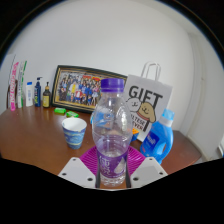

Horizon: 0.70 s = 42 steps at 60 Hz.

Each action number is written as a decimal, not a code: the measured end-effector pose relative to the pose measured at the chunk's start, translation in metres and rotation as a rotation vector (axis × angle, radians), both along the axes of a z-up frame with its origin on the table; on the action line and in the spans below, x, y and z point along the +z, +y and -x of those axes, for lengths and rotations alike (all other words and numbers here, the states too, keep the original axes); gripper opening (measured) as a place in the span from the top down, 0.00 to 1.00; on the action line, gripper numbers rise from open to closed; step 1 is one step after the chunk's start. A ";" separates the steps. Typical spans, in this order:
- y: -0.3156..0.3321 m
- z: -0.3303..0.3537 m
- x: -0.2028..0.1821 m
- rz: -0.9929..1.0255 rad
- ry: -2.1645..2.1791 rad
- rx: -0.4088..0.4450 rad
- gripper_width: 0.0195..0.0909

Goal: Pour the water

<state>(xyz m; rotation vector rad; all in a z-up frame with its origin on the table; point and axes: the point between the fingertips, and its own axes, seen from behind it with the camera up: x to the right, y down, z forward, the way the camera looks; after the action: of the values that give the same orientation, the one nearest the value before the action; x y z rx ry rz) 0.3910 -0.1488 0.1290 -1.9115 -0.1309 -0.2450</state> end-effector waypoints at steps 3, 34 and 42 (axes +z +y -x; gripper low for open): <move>0.015 -0.007 0.017 -0.013 -0.093 -0.004 0.80; 0.150 -0.010 0.079 0.077 -1.464 0.170 0.80; 0.157 0.000 0.067 0.115 -1.677 0.252 0.80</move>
<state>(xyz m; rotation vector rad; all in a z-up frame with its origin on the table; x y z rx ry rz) 0.3907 0.0083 0.1964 -1.2782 -1.4681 -1.6053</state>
